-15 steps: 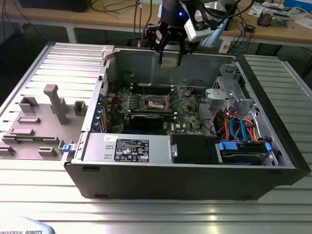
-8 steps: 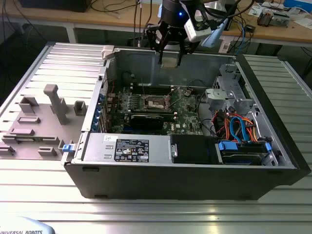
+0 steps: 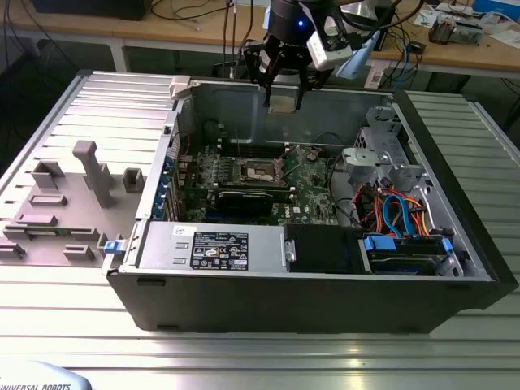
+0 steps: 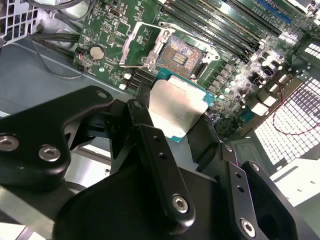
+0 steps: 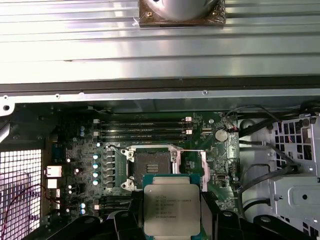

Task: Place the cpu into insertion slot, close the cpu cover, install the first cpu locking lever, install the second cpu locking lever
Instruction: 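Place the cpu into insertion slot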

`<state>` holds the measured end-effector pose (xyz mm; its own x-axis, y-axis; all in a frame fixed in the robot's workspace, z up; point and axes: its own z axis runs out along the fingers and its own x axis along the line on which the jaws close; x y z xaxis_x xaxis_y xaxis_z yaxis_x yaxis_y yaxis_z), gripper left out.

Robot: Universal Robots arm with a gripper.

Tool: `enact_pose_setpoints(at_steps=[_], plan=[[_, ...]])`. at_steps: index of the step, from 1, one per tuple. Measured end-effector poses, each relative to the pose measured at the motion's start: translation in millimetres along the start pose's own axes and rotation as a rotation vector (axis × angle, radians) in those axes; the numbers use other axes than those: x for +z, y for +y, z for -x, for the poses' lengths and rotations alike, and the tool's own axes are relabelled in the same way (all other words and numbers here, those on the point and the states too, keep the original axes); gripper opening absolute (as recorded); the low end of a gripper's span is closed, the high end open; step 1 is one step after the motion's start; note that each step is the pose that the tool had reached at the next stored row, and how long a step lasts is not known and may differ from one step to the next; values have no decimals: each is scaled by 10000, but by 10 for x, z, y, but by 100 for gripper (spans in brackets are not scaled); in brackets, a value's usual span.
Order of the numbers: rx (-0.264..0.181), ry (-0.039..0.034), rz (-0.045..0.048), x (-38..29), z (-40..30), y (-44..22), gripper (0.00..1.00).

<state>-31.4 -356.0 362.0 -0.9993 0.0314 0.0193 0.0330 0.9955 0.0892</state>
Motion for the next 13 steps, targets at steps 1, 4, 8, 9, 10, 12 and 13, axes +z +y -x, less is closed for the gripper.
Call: enact_pose_setpoints(at_steps=[1, 4, 8, 9, 10, 12, 13], plan=[[90, -8, 2, 1, 0, 0, 54], [502, -44, 8, 3, 0, 0, 54], [1128, -101, 21, 10, 0, -1, 54], [1153, -103, 22, 10, 0, -1, 54], [1155, -103, 22, 10, 0, -1, 54], [1162, -104, 23, 10, 0, -1, 54], [1163, -104, 22, 10, 0, -1, 54]])
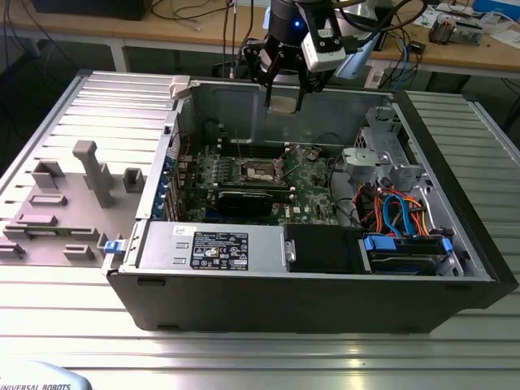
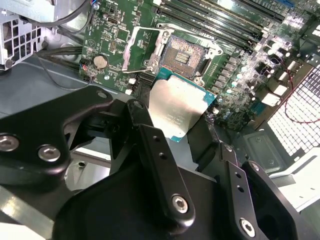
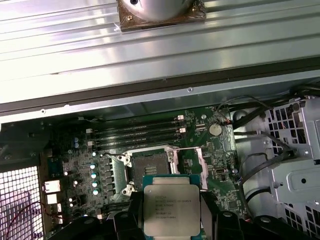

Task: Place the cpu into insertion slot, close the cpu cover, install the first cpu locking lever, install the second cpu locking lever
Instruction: 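Place the cpu into insertion slot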

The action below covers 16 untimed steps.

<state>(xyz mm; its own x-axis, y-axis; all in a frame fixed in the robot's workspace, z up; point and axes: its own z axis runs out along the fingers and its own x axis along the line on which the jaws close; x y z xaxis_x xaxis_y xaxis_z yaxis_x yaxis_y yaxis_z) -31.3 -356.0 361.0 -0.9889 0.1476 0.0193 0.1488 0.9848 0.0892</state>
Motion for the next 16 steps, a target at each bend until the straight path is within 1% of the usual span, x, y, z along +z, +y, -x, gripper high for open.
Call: enact_pose_setpoints(at_steps=[10, 13, 14, 16], plan=[[33, -3, 1, 0, 0, 0, 54], [256, -24, 3, 1, 0, 0, 54], [444, -40, 6, 2, 0, 0, 54], [684, -62, 10, 3, 0, 0, 54]])
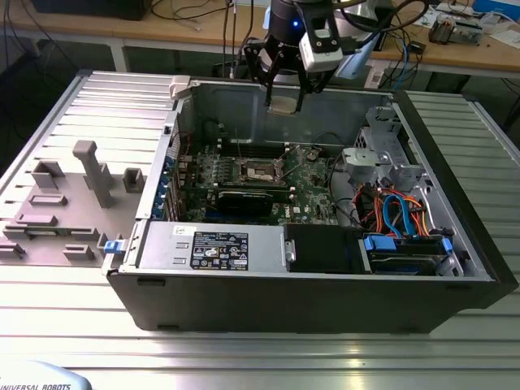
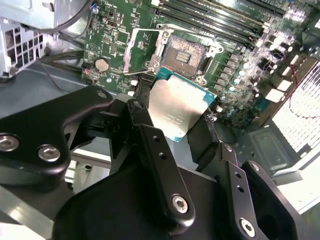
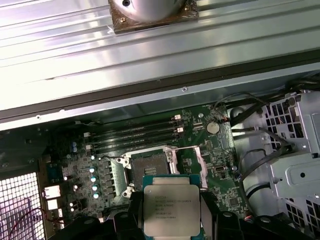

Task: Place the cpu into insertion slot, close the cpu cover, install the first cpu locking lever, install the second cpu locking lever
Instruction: 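Place the cpu into insertion slot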

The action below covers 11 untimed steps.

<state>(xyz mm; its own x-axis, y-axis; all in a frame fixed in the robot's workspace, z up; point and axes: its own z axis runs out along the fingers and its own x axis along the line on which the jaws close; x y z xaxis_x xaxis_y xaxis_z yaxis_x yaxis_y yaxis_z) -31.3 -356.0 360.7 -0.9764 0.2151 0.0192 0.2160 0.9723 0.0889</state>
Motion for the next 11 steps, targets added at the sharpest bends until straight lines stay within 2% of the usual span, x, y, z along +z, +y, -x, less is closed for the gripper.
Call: enact_pose_setpoints(at_steps=[11], plan=[[1694, -151, 33, 12, 0, -1, 54]])
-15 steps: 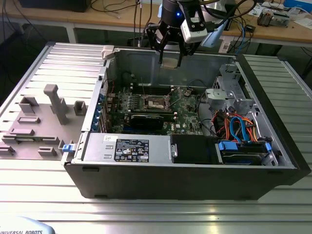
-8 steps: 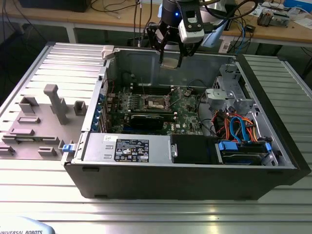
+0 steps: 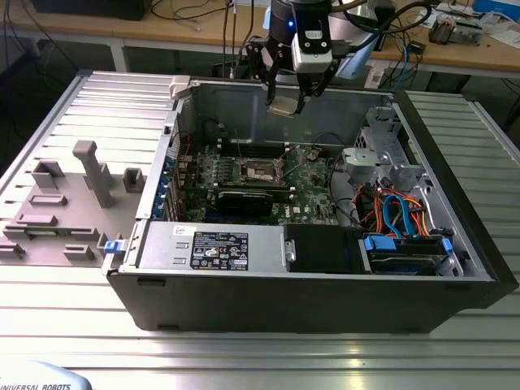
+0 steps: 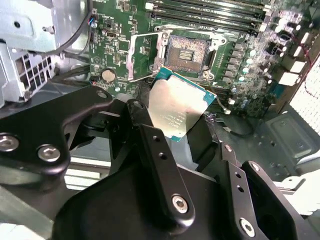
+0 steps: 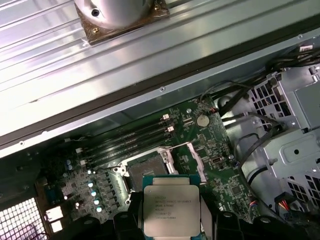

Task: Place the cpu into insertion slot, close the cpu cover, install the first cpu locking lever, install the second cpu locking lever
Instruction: 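Place the cpu into insertion slot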

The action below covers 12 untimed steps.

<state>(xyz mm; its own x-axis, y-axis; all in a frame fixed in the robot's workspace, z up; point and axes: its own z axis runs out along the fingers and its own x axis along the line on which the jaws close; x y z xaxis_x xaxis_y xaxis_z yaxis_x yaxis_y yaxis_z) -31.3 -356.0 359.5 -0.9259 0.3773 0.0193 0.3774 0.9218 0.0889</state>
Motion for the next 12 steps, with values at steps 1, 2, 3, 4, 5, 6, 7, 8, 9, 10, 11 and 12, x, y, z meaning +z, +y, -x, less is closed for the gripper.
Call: enact_pose_setpoints(at_steps=[1, 2, 3, 4, 5, 6, 7, 8, 9, 10, 11, 12], plan=[[101, -9, 2, 0, 0, 0, 54], [175, -15, 3, 1, -1, -1, 54], [192, -17, 4, 1, -1, -1, 54], [199, -17, 4, 1, -1, -1, 54], [200, -18, 4, 1, -2, -1, 54], [200, -18, 4, 1, -2, -1, 54], [201, -18, 4, 1, -2, -1, 54], [200, -18, 4, 1, -2, -1, 54], [201, -18, 4, 1, -2, -1, 54], [201, -18, 4, 1, -2, -1, 54], [201, -18, 4, 1, -2, -1, 54], [201, -18, 4, 1, -2, -1, 54]])
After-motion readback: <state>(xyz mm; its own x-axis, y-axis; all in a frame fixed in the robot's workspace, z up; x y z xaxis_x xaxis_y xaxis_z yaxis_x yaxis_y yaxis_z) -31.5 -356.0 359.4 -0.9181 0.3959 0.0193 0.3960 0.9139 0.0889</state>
